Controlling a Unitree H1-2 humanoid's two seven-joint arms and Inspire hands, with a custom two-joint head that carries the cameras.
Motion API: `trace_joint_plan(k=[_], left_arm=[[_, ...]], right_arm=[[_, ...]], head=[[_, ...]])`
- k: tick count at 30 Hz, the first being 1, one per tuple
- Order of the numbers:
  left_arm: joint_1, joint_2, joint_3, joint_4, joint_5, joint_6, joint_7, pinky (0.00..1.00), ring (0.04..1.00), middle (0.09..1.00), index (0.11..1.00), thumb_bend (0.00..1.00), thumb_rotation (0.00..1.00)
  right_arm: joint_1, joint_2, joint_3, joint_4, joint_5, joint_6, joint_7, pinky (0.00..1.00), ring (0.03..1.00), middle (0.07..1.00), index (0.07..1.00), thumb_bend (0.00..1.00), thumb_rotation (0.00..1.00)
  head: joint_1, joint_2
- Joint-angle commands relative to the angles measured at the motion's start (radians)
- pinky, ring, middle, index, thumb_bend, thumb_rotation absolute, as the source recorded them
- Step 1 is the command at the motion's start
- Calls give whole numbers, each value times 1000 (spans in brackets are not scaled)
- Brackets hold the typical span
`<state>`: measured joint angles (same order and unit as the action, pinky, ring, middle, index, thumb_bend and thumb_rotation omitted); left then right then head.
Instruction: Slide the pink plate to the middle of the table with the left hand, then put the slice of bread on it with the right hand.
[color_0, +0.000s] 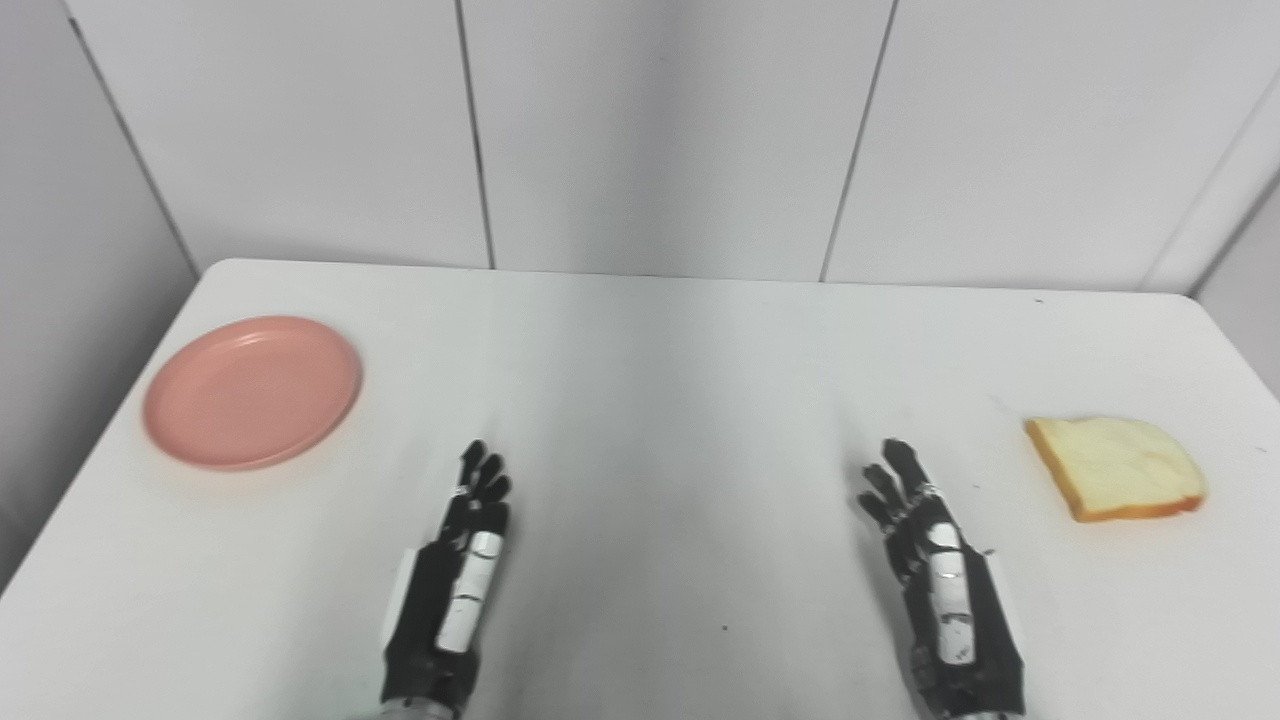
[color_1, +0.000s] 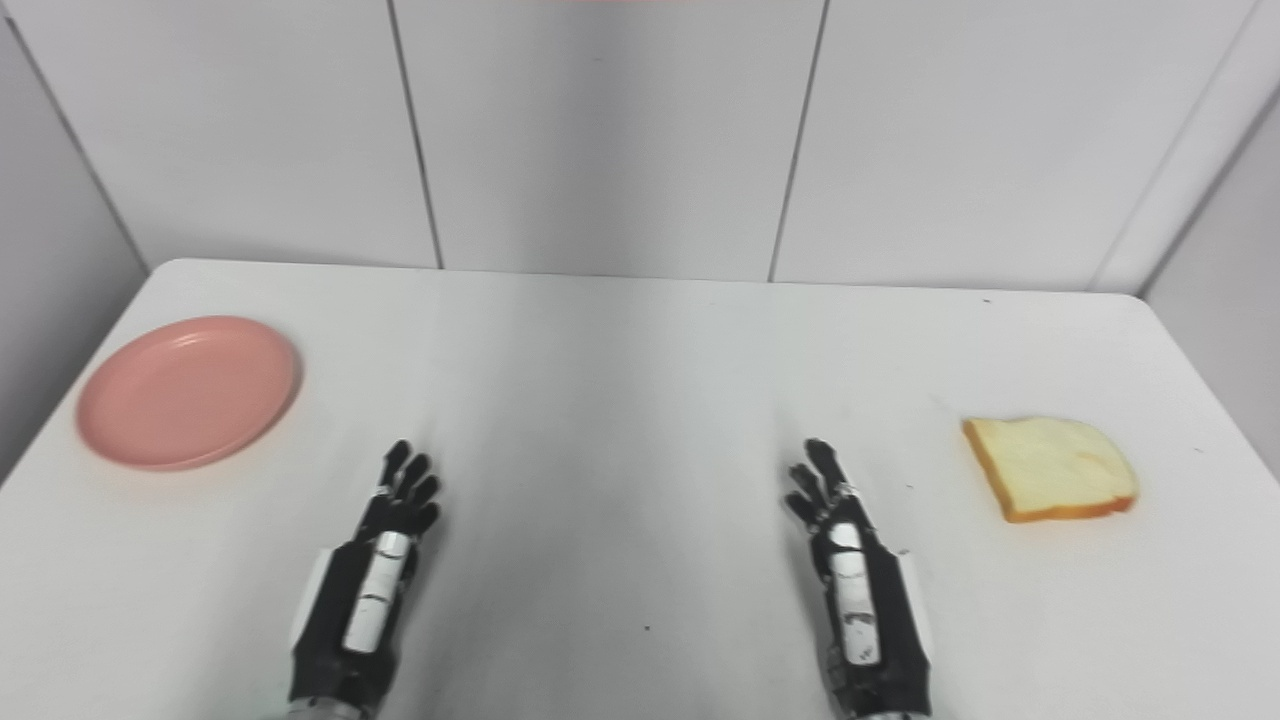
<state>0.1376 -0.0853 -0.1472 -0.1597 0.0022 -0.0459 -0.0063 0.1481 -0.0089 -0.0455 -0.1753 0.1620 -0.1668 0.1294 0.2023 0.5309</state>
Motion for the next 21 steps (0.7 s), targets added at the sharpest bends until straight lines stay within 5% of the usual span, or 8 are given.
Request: trace_joint_plan(k=[1, 21], left_arm=[[9, -27, -8, 0, 14, -44, 10, 971, 979, 985, 978, 668, 835], [-3, -40, -15, 109, 33, -142, 23, 961, 992, 997, 979, 638, 814]], right_arm=[[50, -47, -22, 82, 12, -39, 15, 939, 938, 967, 911, 760, 967], [32, -58, -33, 143, 38, -59, 28, 972, 962, 978, 921, 750, 987]], head=[[17, -11], [45, -100]])
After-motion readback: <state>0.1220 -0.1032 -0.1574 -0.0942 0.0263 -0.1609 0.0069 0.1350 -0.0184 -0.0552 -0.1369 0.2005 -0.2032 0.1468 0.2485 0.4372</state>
